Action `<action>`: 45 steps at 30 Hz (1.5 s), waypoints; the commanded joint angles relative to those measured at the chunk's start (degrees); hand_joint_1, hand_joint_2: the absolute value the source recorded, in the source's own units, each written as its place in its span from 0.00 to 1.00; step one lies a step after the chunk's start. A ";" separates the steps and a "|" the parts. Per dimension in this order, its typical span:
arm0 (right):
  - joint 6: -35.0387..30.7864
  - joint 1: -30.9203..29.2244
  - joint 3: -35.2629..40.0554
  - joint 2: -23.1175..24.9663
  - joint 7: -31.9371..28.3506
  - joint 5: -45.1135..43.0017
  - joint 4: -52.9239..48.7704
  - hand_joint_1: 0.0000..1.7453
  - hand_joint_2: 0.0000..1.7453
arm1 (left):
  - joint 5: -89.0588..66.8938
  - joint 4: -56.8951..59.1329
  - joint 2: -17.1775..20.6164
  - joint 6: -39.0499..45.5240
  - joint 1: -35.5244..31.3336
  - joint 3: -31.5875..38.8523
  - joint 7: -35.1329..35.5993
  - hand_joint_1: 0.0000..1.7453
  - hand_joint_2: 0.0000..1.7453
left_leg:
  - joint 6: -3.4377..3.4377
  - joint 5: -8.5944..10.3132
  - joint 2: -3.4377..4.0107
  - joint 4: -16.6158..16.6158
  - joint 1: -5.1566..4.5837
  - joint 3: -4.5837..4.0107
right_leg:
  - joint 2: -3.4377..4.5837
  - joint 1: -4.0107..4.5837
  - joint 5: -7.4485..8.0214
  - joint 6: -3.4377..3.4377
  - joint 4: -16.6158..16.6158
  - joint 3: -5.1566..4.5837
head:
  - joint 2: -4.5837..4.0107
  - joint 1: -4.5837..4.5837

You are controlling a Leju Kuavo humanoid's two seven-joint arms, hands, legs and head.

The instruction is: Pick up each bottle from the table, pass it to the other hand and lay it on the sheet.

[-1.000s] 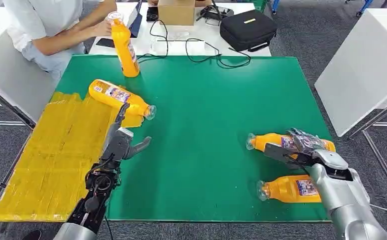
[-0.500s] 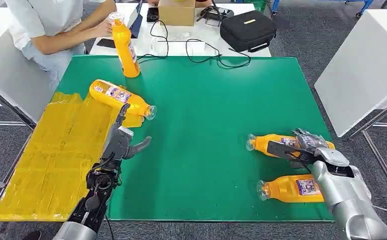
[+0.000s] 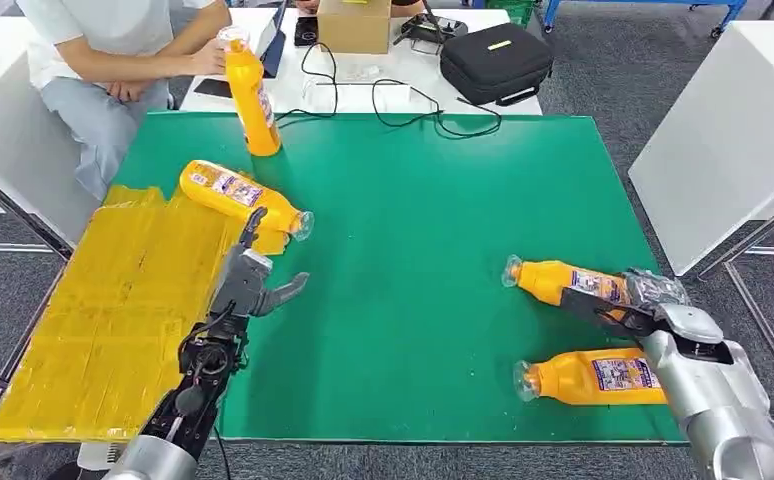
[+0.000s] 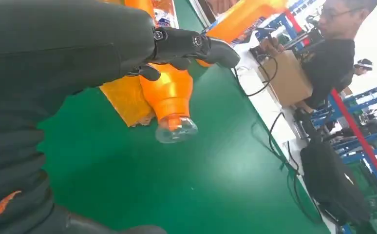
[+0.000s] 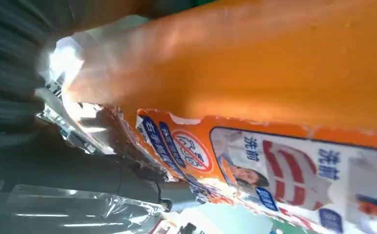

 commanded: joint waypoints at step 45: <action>-15.25 11.46 -5.38 26.43 -27.63 -57.62 -24.33 1.00 1.00 | 24.98 -20.42 4.07 -28.15 1.63 -20.36 2.41 0.00 1.00 | 0.01 -0.11 0.16 -0.01 0.01 -0.10 | 0.05 0.05 -0.09 -0.18 0.06 -0.14 | 0.00 -0.02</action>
